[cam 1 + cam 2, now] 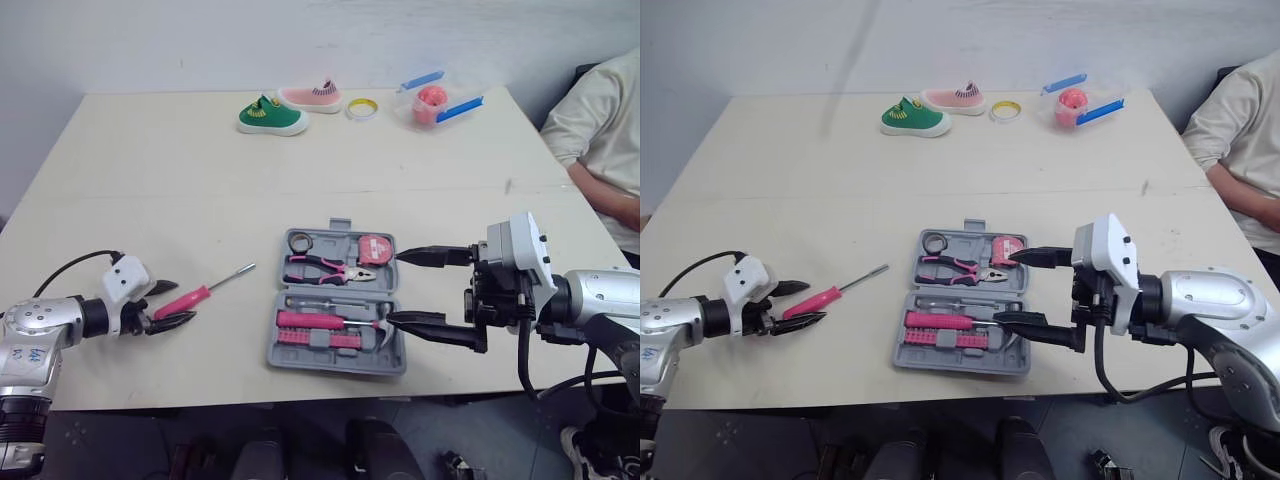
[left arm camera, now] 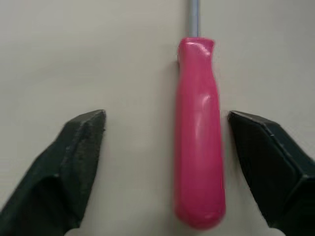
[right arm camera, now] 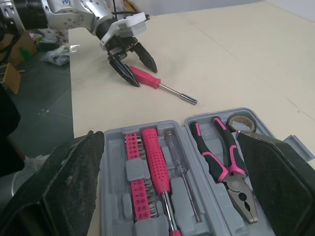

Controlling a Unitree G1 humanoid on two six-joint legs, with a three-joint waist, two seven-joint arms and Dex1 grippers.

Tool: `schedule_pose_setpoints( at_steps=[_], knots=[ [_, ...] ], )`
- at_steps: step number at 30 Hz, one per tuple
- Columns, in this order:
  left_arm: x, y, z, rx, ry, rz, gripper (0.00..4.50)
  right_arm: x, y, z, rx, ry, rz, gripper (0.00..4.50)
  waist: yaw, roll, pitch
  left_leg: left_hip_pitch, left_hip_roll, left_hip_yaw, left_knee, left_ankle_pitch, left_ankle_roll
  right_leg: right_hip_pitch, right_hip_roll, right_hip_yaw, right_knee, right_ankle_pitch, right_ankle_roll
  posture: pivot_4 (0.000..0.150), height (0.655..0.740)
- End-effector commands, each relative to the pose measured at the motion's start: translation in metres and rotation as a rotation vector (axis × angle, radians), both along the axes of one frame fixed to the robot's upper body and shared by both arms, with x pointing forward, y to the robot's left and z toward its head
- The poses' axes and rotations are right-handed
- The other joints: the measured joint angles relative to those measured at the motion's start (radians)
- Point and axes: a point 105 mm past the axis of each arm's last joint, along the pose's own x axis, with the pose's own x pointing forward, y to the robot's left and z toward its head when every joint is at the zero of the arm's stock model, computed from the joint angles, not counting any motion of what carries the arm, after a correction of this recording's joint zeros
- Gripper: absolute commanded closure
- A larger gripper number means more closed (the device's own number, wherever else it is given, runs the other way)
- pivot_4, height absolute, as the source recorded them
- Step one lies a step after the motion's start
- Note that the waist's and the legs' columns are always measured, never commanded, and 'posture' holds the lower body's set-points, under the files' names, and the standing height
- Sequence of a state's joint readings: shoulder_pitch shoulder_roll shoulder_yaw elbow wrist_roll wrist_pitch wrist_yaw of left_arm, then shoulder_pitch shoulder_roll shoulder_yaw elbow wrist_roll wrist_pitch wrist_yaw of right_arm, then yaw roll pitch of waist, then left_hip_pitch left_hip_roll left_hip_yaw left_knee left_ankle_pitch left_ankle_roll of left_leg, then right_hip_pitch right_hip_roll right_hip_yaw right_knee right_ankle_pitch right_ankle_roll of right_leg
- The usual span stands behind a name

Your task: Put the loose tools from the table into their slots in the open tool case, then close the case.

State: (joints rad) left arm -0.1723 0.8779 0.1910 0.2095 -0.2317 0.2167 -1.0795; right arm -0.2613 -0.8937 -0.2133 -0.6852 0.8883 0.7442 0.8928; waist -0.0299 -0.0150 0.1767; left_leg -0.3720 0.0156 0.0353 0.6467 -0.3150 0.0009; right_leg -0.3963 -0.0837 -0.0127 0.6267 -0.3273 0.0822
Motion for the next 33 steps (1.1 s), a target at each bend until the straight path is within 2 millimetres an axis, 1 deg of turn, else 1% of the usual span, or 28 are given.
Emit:
schedule_pose_setpoints(
  at_steps=[1,2,3,4,5,6,7,9,11,12,13,14,15,16,17,18,19,21,23,25,27,29,31,33],
  knots=[
    [-0.002,0.002,0.006,-0.006,0.001,-0.005,2.76,-0.008,0.004,0.007,0.013,-0.034,0.013,0.0,0.002,0.0,0.0,0.0,0.0,0.0,0.0,0.0,0.0,0.0,0.0,0.0,0.0,0.0,0.0,0.15,0.74],
    [-0.001,0.004,0.009,-0.002,-0.01,0.006,3.17,-0.008,0.004,0.007,0.013,-0.033,0.012,0.0,0.002,0.0,0.0,0.0,0.0,0.0,0.0,0.0,0.0,0.0,0.0,0.0,0.0,0.0,0.0,0.15,0.74],
    [-0.001,0.009,0.013,0.024,-0.027,0.007,3.68,-0.008,0.004,0.007,0.012,-0.032,0.01,0.0,0.002,0.0,0.0,0.0,0.0,0.0,0.0,0.0,0.0,0.0,0.0,0.0,0.001,0.0,0.0,0.15,0.74],
    [0.001,0.016,0.023,0.066,-0.064,0.011,3.97,-0.008,0.003,0.007,0.01,-0.032,0.007,0.0,0.002,0.0,0.0,0.0,0.0,0.0,0.0,0.0,0.0,0.0,0.0,0.0,0.001,0.0,0.0,0.15,0.74],
    [0.003,0.021,0.03,0.096,-0.09,0.013,3.95,-0.008,0.003,0.007,0.009,-0.031,0.006,0.0,0.001,-0.001,0.0,0.0,0.0,0.0,0.0,0.0,0.0,0.0,0.0,0.0,0.001,0.0,0.0,0.15,0.74],
    [0.007,0.023,0.047,0.094,-0.128,0.016,3.95,-0.009,0.003,0.008,0.018,-0.027,0.011,0.0,0.002,-0.001,0.0,0.0,0.0,0.0,0.0,0.0,0.0,0.0,0.0,0.0,0.0,0.0,0.0,0.15,0.74],
    [0.008,0.021,0.061,0.082,-0.149,-0.002,3.95,-0.01,0.003,0.01,0.031,-0.021,0.018,0.0,0.002,-0.001,0.0,0.0,0.0,0.0,0.0,0.0,0.0,0.0,0.0,0.0,0.0,0.0,0.0,0.15,0.74],
    [0.004,0.005,0.08,0.067,-0.154,-0.091,3.95,-0.013,0.004,0.012,0.052,-0.004,0.036,0.0,0.002,-0.001,0.0,-0.001,0.0,-0.001,0.0,0.0,0.0,-0.001,0.0,-0.001,0.001,0.0,0.0,0.15,0.74],
    [-0.004,-0.018,0.084,0.072,-0.11,-0.204,3.95,-0.015,0.005,0.01,0.038,0.004,0.049,0.0,0.003,-0.001,0.0,-0.001,0.0,-0.001,0.0,0.0,0.0,0.0,0.0,-0.001,0.0,0.0,0.0,0.15,0.74],
    [-0.012,-0.03,0.083,0.078,-0.076,-0.269,3.95,-0.015,0.005,0.009,0.03,0.006,0.049,0.0,0.003,0.0,0.001,-0.001,0.0,-0.001,0.0,0.0,0.001,0.001,-0.001,0.0,-0.001,0.0,0.0,0.15,0.74],
    [-0.021,-0.047,0.08,0.089,-0.046,-0.359,3.95,-0.015,0.003,0.008,0.022,0.015,0.04,0.0,0.003,0.001,0.001,-0.001,-0.001,0.0,0.0,-0.001,0.001,0.001,-0.001,0.0,-0.002,0.0,0.0,0.15,0.74],
    [-0.027,-0.058,0.079,0.096,-0.026,-0.417,3.95,-0.015,0.002,0.007,0.018,0.022,0.034,0.0,0.002,0.001,0.001,-0.001,-0.001,0.0,0.0,-0.001,0.001,0.001,-0.001,0.0,-0.002,0.0,0.0,0.15,0.74],
    [-0.035,-0.076,0.077,0.109,-0.004,-0.507,3.95,-0.017,-0.001,0.003,-0.007,0.064,0.034,0.0,0.003,0.001,0.001,-0.001,-0.001,0.0,0.0,-0.001,0.001,0.001,-0.001,0.0,-0.003,0.0,0.0,0.15,0.74],
    [-0.041,-0.094,0.074,0.112,0.0,-0.587,3.95,-0.025,-0.003,-0.002,-0.039,0.106,0.057,0.0,0.004,0.001,0.001,-0.001,-0.001,0.0,0.0,-0.001,0.001,0.001,-0.001,0.0,-0.003,0.0,0.0,0.15,0.74],
    [-0.043,-0.105,0.073,0.113,0.001,-0.633,3.95,-0.03,-0.004,-0.005,-0.061,0.135,0.076,0.0,0.007,0.001,0.001,-0.002,-0.001,0.0,0.0,-0.001,0.001,0.001,-0.001,-0.001,-0.003,0.0,0.0,0.15,0.74],
    [-0.045,-0.116,0.07,0.12,0.007,-0.671,3.95,-0.033,-0.006,-0.007,-0.077,0.149,0.074,0.0,0.008,0.001,0.001,-0.002,-0.001,0.0,0.001,-0.001,0.001,0.001,-0.001,-0.001,-0.003,0.0,0.0,0.15,0.74],
    [-0.047,-0.122,0.067,0.126,0.011,-0.704,3.95,-0.032,-0.007,-0.008,-0.086,0.149,0.06,0.0,0.008,0.001,0.001,-0.002,-0.001,0.0,0.001,-0.001,0.001,0.001,-0.001,-0.001,-0.003,0.0,0.0,0.15,0.74],
    [-0.044,-0.143,0.057,0.173,-0.059,-0.8,3.95,-0.035,-0.015,-0.018,-0.16,0.162,0.021,0.0,0.01,0.001,0.001,-0.002,-0.001,0.0,0.003,-0.001,0.002,0.001,0.001,0.0,-0.002,0.0,0.001,0.15,0.74],
    [-0.043,-0.153,0.046,0.183,-0.05,-0.816,3.95,-0.041,-0.02,-0.035,-0.269,0.175,0.011,0.0,0.014,0.001,0.001,-0.001,-0.001,0.001,0.003,-0.001,0.003,0.003,0.003,0.0,-0.002,0.001,0.002,0.15,0.74],
    [-0.045,-0.157,0.034,0.184,-0.004,-0.818,3.95,-0.047,-0.019,-0.042,-0.283,0.189,0.01,0.0,0.01,0.0,0.002,0.001,0.0,0.002,0.003,-0.001,0.003,0.003,0.006,0.002,0.0,0.001,0.002,0.15,0.74],
    [-0.046,-0.161,0.026,0.198,0.022,-0.823,3.95,-0.046,-0.018,-0.041,-0.256,0.18,-0.006,0.0,0.005,0.0,0.002,0.001,0.001,0.002,0.004,-0.001,0.002,0.003,0.007,0.003,0.001,0.001,0.002,0.15,0.74],
    [-0.036,-0.172,0.018,0.191,0.029,-0.759,3.95,-0.04,-0.019,-0.04,-0.25,0.155,-0.049,0.0,0.008,0.0,0.002,0.001,0.001,0.002,0.005,-0.001,0.002,0.003,0.007,0.003,0.001,0.001,0.002,0.15,0.74],
    [-0.028,-0.179,0.014,0.192,0.014,-0.72,3.95,-0.038,-0.02,-0.04,-0.25,0.143,-0.07,0.0,0.013,0.0,0.002,0.0,0.0,0.002,0.006,0.0,0.003,0.003,0.006,0.003,0.001,0.001,0.003,0.15,0.74],
    [-0.026,-0.183,0.01,0.211,0.001,-0.708,3.95,-0.038,-0.02,-0.041,-0.248,0.142,-0.077,0.0,0.021,0.0,0.002,0.0,0.0,0.002,0.007,-0.001,0.003,0.003,0.006,0.003,0.001,0.002,0.003,0.15,0.74]
  ],
)
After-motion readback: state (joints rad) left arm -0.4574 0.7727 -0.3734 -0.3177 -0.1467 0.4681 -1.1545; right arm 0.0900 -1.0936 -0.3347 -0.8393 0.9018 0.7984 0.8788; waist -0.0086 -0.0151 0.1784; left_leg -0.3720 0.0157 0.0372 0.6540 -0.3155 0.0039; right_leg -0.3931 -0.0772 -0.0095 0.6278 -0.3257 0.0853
